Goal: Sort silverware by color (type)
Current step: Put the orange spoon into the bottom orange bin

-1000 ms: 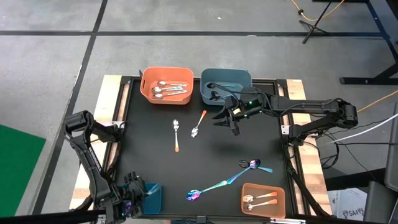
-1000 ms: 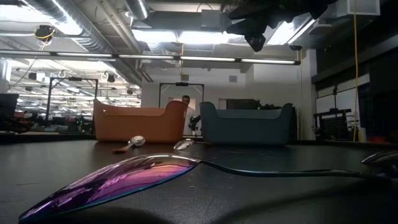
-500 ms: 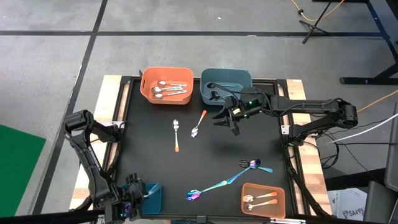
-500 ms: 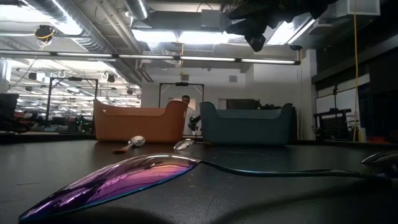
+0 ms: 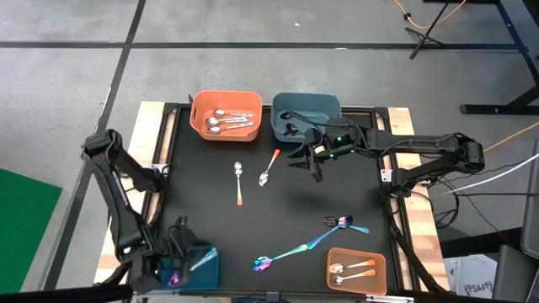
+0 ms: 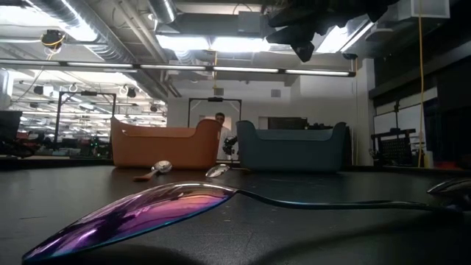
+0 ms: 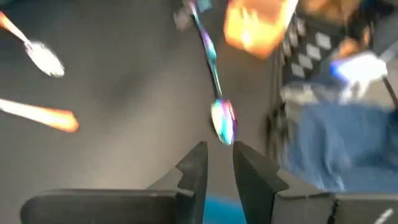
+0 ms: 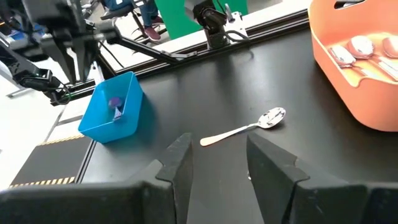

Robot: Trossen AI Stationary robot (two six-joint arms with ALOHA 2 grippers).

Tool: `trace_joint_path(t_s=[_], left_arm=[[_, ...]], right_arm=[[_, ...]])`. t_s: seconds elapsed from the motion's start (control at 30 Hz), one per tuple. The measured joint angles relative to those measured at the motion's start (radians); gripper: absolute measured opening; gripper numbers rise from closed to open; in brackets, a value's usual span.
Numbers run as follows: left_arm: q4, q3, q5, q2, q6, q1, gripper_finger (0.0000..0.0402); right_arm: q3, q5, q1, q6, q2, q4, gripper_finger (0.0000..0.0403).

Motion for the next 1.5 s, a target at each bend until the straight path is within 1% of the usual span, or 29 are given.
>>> trace_joint_path(t_s=[0.1,0.2,0.27,0.33,0.43,0.6,0.67,0.77,0.9,1.0,1.1,1.23,1.5], left_arm=[[0.0,0.0,-0.072,-0.042,0.061,0.053,0.007],[0.0,0.0,-0.081,-0.078,0.126,0.127,0.007],[-0.001,0.0,-0.066,-0.099,0.175,0.186,0.007],[-0.003,0.0,-0.013,-0.113,0.235,0.252,0.007],[-0.011,0.0,0.098,-0.121,0.357,0.355,0.007],[-0.013,0.0,0.279,-0.121,0.541,0.521,0.007],[-0.013,0.0,0.319,-0.121,0.609,0.573,0.007],[-0.013,0.0,0.335,-0.121,0.7,0.632,0.007],[-0.013,0.0,0.337,-0.121,0.789,0.686,0.007],[-0.012,0.0,0.337,-0.121,0.807,0.713,0.007],[-0.012,0.0,0.337,-0.121,0.82,0.727,0.007],[-0.012,0.0,0.338,-0.121,0.825,0.733,0.007],[-0.012,0.0,0.338,-0.12,0.824,0.733,0.007]], right_arm=[[0.0,0.002,0.0,0.001,0.0,0.0,0.0138],[0.0,0.002,0.0,0.001,0.005,0.0,0.0138],[0.0,0.002,0.0,0.002,0.013,0.0,0.0138],[0.0,0.002,0.0,0.002,0.024,0.0,0.0138],[0.0,0.002,0.0,-0.005,0.052,0.004,0.0138],[0.0,0.001,0.0,-0.126,0.107,0.004,0.0138],[0.0,0.0,0.0,-0.195,0.128,0.011,0.0138],[0.0,0.001,0.0,-0.288,0.156,0.042,0.0138],[0.0,0.0,0.0,-0.379,0.193,0.087,0.0138],[0.0,0.0,0.0,-0.426,0.22,0.111,0.0138],[0.025,0.001,0.0,-0.471,0.253,0.096,0.0138],[0.108,0.005,0.0,-0.536,0.315,0.029,0.0138],[0.284,0.146,-0.001,-0.741,0.476,-0.167,0.0138]])
